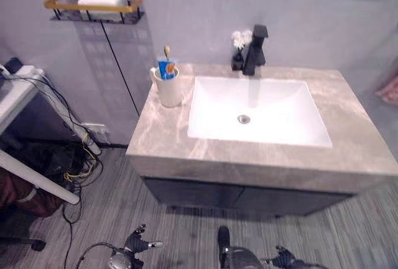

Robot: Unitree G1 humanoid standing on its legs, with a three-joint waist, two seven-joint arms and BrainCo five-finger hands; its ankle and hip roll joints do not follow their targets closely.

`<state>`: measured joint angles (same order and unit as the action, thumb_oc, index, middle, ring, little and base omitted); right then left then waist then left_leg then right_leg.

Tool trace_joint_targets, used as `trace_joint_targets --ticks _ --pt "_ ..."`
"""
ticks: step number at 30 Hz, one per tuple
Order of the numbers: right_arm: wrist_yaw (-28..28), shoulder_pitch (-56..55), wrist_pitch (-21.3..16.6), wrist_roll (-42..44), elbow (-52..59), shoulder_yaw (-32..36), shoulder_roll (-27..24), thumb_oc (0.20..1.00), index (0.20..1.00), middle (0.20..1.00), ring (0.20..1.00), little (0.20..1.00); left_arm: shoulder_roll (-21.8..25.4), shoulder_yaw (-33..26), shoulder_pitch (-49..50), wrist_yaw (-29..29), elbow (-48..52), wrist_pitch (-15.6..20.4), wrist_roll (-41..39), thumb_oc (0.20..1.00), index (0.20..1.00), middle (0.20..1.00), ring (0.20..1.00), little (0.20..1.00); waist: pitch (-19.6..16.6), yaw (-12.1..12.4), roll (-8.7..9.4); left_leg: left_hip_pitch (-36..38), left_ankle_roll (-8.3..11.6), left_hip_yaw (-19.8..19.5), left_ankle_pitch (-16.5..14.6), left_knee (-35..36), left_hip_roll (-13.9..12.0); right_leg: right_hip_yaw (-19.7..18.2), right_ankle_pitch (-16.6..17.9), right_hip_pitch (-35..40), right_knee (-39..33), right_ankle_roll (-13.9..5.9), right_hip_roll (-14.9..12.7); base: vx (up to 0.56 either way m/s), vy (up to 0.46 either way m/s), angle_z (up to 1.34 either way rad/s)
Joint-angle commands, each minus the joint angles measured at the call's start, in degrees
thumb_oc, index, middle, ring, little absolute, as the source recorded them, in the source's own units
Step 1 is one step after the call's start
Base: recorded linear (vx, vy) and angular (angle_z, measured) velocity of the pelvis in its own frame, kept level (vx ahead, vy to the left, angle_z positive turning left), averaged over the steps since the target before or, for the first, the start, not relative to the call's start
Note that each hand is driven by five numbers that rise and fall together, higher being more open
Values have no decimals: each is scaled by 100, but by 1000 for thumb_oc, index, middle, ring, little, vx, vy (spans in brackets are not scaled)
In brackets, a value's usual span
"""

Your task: Put brush and paste in cup on sink, flatten towel.

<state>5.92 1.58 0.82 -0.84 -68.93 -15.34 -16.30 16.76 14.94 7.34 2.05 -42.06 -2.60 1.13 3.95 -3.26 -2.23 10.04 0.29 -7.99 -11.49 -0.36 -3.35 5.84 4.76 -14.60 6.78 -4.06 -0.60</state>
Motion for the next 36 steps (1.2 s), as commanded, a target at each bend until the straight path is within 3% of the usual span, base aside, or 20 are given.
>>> trace_joint_targets --ticks 1,3,5,6,7,8,10,11,12,13,14,15,16,22,26,31,36 --pt "-15 155 -76 -71 -22 -96 -90 1000 1000 1000 1000 1000 264 -59 -89 74 265 210 49 1000 1000 1000 1000 1000 -38 -21 227 69 -228 493 238 -71 786 28 80 196 -17 -227 -104 242 -140 10" --pt "-21 171 -85 -112 -37 -124 -132 1000 1000 1000 1000 1000 271 -54 -103 64 201 221 10 1000 1000 1000 1000 1000 -81 -29 203 7 -72 487 347 -314 674 56 -5 319 -120 -141 -15 180 -145 9" --pt "4 198 -144 -110 47 -159 -217 1000 1000 1000 1000 1000 278 4 -232 86 125 236 10 1000 1000 1000 1000 1000 -31 -32 254 -536 348 725 902 -1462 536 99 -118 611 -328 15 45 159 -167 17" --pt "3 201 -145 -110 46 -156 -216 1000 1000 1000 1000 1000 279 5 -238 86 122 237 9 1000 1000 1000 1000 1000 -35 -40 250 -583 354 715 875 -1530 530 111 -111 602 -333 20 49 14 -93 28" --pt "41 209 -152 -90 56 -146 -262 1000 1000 1000 1000 1000 297 34 -348 110 82 241 -10 1000 1000 1000 1000 1000 88 -11 314 -1012 487 800 1086 -2172 501 136 -157 696 -360 94 -19 -50 -88 28" --pt "84 271 -162 -83 133 -200 -324 1000 1000 1000 1000 1000 322 124 -535 163 78 243 -29 1000 1000 1000 1000 1000 270 16 403 -1466 474 999 1093 -2709 476 250 -222 749 -350 170 -120 -47 -115 34" --pt "153 294 -150 -76 100 -202 -337 1000 1000 1000 1000 1000 325 179 -750 245 -6 224 30 1000 1000 1000 1000 1000 287 -67 493 -1721 325 1647 955 -2318 -39 457 -284 811 -371 119 -297 6 -57 28" --pt "154 296 -151 -76 97 -202 -338 1000 1000 1000 1000 1000 320 181 -756 248 -15 228 31 1000 1000 1000 1000 1000 292 -46 488 -1699 322 1668 940 -2307 -46 439 -289 818 -371 114 -290 124 88 57" --pt "174 241 -123 -86 48 -150 -341 1000 1000 1000 1000 1000 297 202 -813 281 -45 227 82 1000 1000 1000 1000 1000 212 -21 483 -1683 276 1890 771 -1355 -282 532 -346 965 -473 -11 -418 197 181 68" --pt "181 115 -109 -161 13 -181 -358 1000 1000 1000 1000 1000 330 188 -726 368 -4 274 118 1000 1000 1000 1000 1000 196 39 380 -1691 323 1691 978 -795 -318 463 -413 1043 -430 -69 -400 186 176 69" --pt "181 110 -108 -162 16 -181 -358 1000 1000 1000 1000 1000 331 189 -720 369 -1 274 118 1000 1000 1000 1000 1000 181 33 392 -1674 320 1693 1037 -721 -298 466 -402 1030 -435 -69 -414 166 181 18" --pt "142 156 -114 -232 93 -165 -349 1000 1000 1000 1000 1000 331 149 -680 333 -16 269 34 1000 1000 1000 1000 1000 181 67 376 -1548 296 1274 848 -761 -85 361 -413 936 -253 -78 -481 79 136 -9" --pt "135 188 -123 -208 38 -152 -337 1000 1000 1000 1000 1000 354 211 -730 304 1 278 77 1000 1000 1000 1000 1000 193 36 361 -1578 297 1258 872 -739 -34 342 -402 913 -197 -91 -539 120 221 -52" --pt "75 175 -80 -171 -97 -31 -207 1000 1000 1000 1000 1000 487 168 -561 159 274 296 161 1000 1000 1000 1000 1000 39 68 321 -1315 67 1395 781 -421 217 169 -319 1047 -279 -244 -727 86 179 -24" --pt "60 204 -92 -190 16 -84 -31 1000 1000 1000 1000 1000 499 91 -566 291 -59 283 256 1000 1000 1000 1000 1000 1 159 319 -1114 -129 1492 648 -341 428 98 -167 1103 -256 -431 -941 55 209 -12" --pt "60 190 -115 -191 75 -60 -44 1000 1000 1000 1000 1000 566 44 -392 246 50 296 246 1000 1000 1000 1000 1000 -35 203 336 -1030 -168 1537 588 -340 461 126 -108 1152 -267 -476 -999 34 81 -2" --pt "86 164 -164 -176 229 96 -185 1000 1000 1000 1000 1000 869 -78 35 52 941 352 259 1000 1000 1000 1000 1000 -30 273 369 -974 -217 1474 589 -275 512 222 8 1153 -175 -558 -1050 2 56 1"
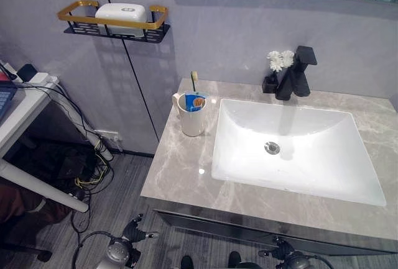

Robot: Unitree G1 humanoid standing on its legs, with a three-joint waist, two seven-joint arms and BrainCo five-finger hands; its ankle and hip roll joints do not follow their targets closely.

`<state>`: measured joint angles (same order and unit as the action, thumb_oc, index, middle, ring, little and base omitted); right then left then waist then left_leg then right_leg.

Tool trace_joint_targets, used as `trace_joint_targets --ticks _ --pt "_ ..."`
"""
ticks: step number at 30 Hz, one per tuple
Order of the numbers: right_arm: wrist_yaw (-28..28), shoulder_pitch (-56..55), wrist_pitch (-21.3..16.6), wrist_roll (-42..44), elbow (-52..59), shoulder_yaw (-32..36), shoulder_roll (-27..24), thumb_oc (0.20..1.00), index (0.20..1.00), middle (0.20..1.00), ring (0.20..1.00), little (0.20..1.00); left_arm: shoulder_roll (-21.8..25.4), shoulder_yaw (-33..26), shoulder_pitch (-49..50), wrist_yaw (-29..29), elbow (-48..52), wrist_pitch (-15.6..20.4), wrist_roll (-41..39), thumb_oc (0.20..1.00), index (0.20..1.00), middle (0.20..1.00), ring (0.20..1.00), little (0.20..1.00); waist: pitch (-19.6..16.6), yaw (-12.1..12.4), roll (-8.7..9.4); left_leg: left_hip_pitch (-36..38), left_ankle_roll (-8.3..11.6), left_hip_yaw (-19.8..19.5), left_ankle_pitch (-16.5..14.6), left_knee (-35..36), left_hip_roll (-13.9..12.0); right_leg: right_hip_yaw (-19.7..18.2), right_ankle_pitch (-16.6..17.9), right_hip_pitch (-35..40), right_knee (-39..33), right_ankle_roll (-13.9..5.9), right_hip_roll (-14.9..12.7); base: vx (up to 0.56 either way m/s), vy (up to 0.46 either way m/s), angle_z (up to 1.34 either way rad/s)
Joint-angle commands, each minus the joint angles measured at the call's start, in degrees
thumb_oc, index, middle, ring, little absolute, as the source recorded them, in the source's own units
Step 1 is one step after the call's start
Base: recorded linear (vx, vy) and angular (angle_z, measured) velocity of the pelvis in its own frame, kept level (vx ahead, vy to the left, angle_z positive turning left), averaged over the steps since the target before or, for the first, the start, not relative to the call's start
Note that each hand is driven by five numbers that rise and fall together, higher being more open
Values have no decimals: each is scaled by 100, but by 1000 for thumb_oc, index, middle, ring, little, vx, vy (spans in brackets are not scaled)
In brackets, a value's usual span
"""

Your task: Put brush and paste in cup on sink, flatten towel.

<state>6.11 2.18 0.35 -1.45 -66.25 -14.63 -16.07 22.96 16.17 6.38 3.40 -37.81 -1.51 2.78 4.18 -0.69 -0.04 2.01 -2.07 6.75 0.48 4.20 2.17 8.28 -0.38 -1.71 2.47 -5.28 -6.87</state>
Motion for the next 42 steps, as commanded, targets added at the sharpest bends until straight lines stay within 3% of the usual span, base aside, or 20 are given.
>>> trace_joint_targets --ticks 1,2,4,5,8,10,13,16,19,22,25,26,27,28,42 --pt "71 103 -134 -108 29 78 -251 1000 1000 1000 1000 1000 365 -308 290 -168 901 266 -14 1000 1000 1000 1000 1000 -16 31 153 -153 -5 -12 -589 -696 -23 3 591 -200 395 -468 -445 -70 87 3" --pt "53 136 -146 -103 35 167 -295 1000 1000 1000 1000 1000 491 -487 464 -304 1369 299 -226 1000 1000 1000 1000 1000 79 55 126 -123 -50 -41 -560 -643 -10 41 792 -415 793 -523 -526 -73 88 3" --pt "53 139 -148 -104 32 161 -291 1000 1000 1000 1000 1000 501 -504 485 -315 1401 282 -230 1000 1000 1000 1000 1000 70 55 136 -129 -54 -35 -553 -635 -2 28 780 -443 824 -527 -535 -74 85 0" --pt "8 249 -157 -79 -50 264 -382 1000 1000 1000 1000 1000 823 -728 725 -496 2245 411 -642 1000 1000 1000 1000 1000 256 35 34 -124 -106 -153 -469 -591 15 -90 911 -761 1342 -516 -435 -98 116 2" --pt "-22 306 -160 -104 -155 264 -399 1000 1000 1000 1000 1000 1143 -964 1017 -664 2845 496 -932 1000 1000 1000 1000 1000 268 96 26 -75 -84 -96 -478 -534 20 132 849 -798 999 -485 -573 -32 15 5" --pt "-119 407 -171 -154 -286 248 -442 1000 1000 1000 1000 1000 1778 -1298 1243 -851 3418 679 -1495 1000 1000 1000 1000 1000 303 88 70 -58 26 -61 -499 -587 -28 113 1096 -778 321 -604 -747 16 -97 0" --pt "-215 414 -145 -246 -417 167 -426 1000 1000 1000 1000 1000 2136 -1583 1435 -1020 3797 737 -1937 1000 1000 1000 1000 1000 261 95 170 -46 47 -41 -517 -595 -38 -92 1177 -649 67 -599 -620 45 -92 4" --pt "-374 207 -130 -356 -671 201 -451 1000 1000 1000 1000 1000 2823 -2204 1906 -1348 4573 919 -2840 1000 1000 1000 1000 1000 -1 199 194 67 153 22 -446 -357 -102 53 1150 -330 -350 -611 -538 107 -105 0" --pt "-461 83 -128 -414 -774 177 -411 1000 1000 1000 1000 1000 3164 -2590 2091 -1457 4791 1021 -3260 1000 1000 1000 1000 1000 -73 211 197 132 232 -25 -383 -232 -156 83 1091 -194 -549 -588 -479 49 -78 -3" --pt "-486 -177 -199 -415 -757 145 -327 1000 1000 1000 1000 1000 3059 -3095 1904 -1269 5003 1249 -4026 1000 1000 1000 1000 1000 -177 237 207 168 333 -121 -295 -97 -224 143 1008 -78 -743 -542 -432 41 -91 9" --pt "-476 -207 -175 -411 -775 144 -276 1000 1000 1000 1000 1000 2933 -3145 1700 -1091 4989 1287 -4054 1000 1000 1000 1000 1000 -217 251 197 186 362 -120 -262 -34 -248 202 971 -65 -747 -537 -438 21 -47 13" --pt "-465 -224 -145 -463 -822 105 -211 1000 1000 1000 1000 1000 2800 -3170 1462 -986 5015 1340 -4144 846 846 846 846 846 -242 253 183 188 385 -97 -230 14 -270 221 953 -74 -747 -533 -436 8 -42 7" --pt "-478 -210 -127 -509 -851 76 -195 1000 1000 1000 1000 1000 2723 -3150 1348 -952 5034 1352 -4212 347 347 347 347 347 -255 251 171 189 394 -90 -222 31 -279 210 946 -90 -747 -526 -423 8 -42 5" --pt "-478 -208 -127 -510 -853 78 -197 1000 1000 1000 1000 1000 2721 -3147 1343 -951 5034 1351 -4212 200 200 200 200 200 -254 253 168 189 395 -89 -222 31 -280 208 946 -92 -747 -525 -422 4 -33 -1" --pt "-469 -82 -58 -687 -709 -299 -102 1000 1000 1000 1000 1000 2096 -1742 318 -1024 4789 974 -3652 200 200 200 200 200 -330 -16 -18 245 509 192 -233 80 -458 -29 848 -180 -747 -450 -291 30 -22 -10"
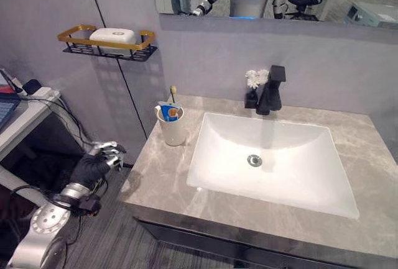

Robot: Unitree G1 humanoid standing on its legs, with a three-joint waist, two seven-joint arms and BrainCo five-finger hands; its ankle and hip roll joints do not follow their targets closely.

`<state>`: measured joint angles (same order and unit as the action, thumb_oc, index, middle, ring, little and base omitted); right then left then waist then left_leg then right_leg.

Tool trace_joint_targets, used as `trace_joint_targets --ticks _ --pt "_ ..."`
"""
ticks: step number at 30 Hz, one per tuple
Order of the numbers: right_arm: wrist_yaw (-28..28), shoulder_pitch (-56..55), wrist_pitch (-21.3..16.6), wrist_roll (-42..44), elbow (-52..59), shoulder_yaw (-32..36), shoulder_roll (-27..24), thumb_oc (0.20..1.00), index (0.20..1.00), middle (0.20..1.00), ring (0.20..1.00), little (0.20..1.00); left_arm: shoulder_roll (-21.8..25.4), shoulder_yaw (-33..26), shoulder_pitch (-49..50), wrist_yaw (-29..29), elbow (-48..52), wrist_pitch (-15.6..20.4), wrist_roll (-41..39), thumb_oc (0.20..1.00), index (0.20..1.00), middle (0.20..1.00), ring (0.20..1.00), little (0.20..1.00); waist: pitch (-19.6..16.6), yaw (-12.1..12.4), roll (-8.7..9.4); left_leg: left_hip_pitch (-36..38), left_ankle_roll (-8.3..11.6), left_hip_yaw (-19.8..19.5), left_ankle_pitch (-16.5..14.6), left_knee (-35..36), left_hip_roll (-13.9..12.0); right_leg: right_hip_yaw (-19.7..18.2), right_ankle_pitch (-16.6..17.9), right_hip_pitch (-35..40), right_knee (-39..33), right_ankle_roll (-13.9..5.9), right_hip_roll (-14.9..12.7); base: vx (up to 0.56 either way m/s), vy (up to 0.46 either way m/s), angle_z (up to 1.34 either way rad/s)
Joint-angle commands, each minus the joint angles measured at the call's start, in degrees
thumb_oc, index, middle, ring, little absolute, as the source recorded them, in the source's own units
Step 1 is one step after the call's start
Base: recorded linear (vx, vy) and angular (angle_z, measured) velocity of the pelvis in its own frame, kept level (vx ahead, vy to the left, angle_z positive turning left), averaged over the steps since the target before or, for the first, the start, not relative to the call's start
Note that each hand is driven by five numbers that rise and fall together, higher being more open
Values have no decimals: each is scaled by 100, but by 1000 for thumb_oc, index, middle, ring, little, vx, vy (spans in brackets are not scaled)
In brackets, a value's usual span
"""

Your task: Put brush and paste in cup on sink, flatten towel.

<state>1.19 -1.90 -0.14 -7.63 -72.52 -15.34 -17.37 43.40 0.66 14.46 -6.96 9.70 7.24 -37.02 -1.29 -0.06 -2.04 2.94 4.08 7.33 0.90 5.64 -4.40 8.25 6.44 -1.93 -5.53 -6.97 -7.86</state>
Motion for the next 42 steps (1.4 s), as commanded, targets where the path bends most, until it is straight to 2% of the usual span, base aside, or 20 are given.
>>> trace_joint_targets --ticks 1,4,7,10,17,24,35,42 --pt "16 306 7 -87 -101 -239 31 1000 1000 1000 1000 1000 42 -99 -507 12 -72 27 409 200 200 200 200 200 220 -105 160 145 -101 154 -272 -64 193 -48 162 -171 53 -275 -179 29 -21 -4" --pt "-12 307 49 -116 -139 -241 26 1000 1000 1000 1000 1000 273 -50 -543 -180 -151 -100 666 200 200 200 200 200 231 -147 110 117 -78 208 -258 -64 168 -111 165 -224 53 -271 -150 14 -27 -15" --pt "-27 285 54 -96 -157 -210 14 1000 1000 1000 1000 1000 290 -42 -562 -177 -259 -139 797 200 200 200 200 200 234 -180 89 99 -59 264 -245 -64 146 -174 168 -273 53 -263 -126 8 -18 -13" --pt "-78 198 90 -139 -234 -207 7 1000 1000 1000 1000 1000 123 27 -667 -96 -526 -234 1174 200 200 200 200 200 264 -222 45 64 -34 312 -221 -64 104 -203 145 -333 53 -243 -92 18 -22 -14" --pt "-79 182 149 -125 -247 -155 -56 1000 1000 1000 1000 1000 -67 -68 -816 13 -754 -343 1508 200 200 200 200 200 314 -292 -41 -86 14 389 -166 -64 61 -283 138 -510 53 -211 -40 11 -22 -6" --pt "-90 199 176 -148 -254 -177 -128 1000 1000 1000 1000 1000 -243 46 -1068 90 -1022 -381 1485 200 200 200 200 200 370 -350 -106 -240 58 419 -102 -64 18 -320 151 -683 53 -186 -10 5 -16 -5" --pt "-30 237 173 -55 -179 -198 -157 1000 1000 1000 1000 1000 -494 164 -1544 341 -1293 -391 1646 200 200 200 200 200 448 -441 -84 -493 121 431 -14 -64 -71 -351 145 -931 53 -134 78 12 -22 -1" --pt "56 293 156 51 -21 -252 -210 1000 1000 1000 1000 1000 -531 261 -2260 684 -1541 -346 1613 200 200 200 200 200 475 -531 -12 -649 166 463 34 -64 -148 -390 143 -1098 53 -104 160 22 -30 -3"
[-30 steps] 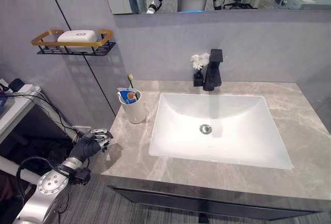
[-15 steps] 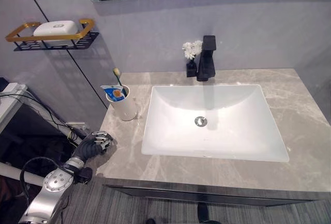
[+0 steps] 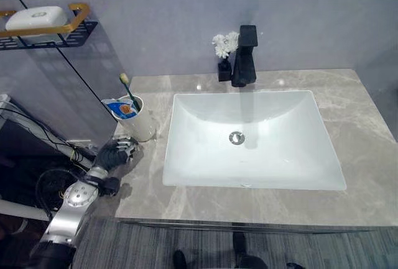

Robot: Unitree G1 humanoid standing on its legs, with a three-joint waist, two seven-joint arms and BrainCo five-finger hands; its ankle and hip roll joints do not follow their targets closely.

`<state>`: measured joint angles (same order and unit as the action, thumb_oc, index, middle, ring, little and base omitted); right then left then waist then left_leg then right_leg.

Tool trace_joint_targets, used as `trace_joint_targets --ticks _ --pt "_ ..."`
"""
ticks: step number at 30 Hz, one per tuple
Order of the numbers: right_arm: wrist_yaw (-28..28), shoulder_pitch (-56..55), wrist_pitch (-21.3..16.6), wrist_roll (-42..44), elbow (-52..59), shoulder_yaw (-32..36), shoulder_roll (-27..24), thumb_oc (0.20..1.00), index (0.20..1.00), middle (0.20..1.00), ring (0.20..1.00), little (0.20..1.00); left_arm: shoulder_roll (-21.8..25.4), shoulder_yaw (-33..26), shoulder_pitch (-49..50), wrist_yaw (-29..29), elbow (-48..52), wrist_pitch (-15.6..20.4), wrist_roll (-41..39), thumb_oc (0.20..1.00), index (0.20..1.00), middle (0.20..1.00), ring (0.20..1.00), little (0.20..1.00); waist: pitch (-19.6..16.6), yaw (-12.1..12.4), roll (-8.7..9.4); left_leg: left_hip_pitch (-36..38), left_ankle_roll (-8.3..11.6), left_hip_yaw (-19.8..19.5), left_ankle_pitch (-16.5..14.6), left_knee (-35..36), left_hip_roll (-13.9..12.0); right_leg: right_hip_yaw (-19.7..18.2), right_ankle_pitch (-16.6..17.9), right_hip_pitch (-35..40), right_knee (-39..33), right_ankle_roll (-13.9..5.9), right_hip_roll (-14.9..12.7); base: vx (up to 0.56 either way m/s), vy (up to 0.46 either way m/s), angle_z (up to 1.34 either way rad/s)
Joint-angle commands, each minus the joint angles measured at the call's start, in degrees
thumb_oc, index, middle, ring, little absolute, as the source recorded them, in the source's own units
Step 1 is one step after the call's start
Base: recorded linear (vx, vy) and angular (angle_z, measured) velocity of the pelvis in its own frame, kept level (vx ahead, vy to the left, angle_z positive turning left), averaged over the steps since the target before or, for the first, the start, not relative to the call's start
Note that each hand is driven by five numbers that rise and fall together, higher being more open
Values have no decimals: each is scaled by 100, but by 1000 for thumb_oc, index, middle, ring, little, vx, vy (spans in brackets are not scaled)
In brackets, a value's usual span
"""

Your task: Put brush and paste in cup on sink, flatten towel.

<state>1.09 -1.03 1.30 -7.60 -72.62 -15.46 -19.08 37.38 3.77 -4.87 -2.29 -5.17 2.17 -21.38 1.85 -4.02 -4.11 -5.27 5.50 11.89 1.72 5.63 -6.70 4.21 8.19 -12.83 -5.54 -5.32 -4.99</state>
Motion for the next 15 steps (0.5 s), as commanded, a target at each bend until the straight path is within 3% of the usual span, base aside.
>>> trace_joint_targets --ticks 1,15 --pt "78 223 7 79 18 -260 -37 1000 1000 1000 1000 1000 28 -44 -466 314 -143 191 -10 200 200 200 200 200 162 -156 215 145 39 32 -43 -63 62 -7 -32 -55 54 -262 -100 10 -18 -13" --pt "100 218 1 7 69 -445 -34 1000 1000 1000 1000 1000 -114 225 -1269 643 -835 184 -6 200 200 200 200 200 136 -308 375 132 93 173 -60 -63 -63 -140 -36 -200 54 -230 42 12 -12 -4"
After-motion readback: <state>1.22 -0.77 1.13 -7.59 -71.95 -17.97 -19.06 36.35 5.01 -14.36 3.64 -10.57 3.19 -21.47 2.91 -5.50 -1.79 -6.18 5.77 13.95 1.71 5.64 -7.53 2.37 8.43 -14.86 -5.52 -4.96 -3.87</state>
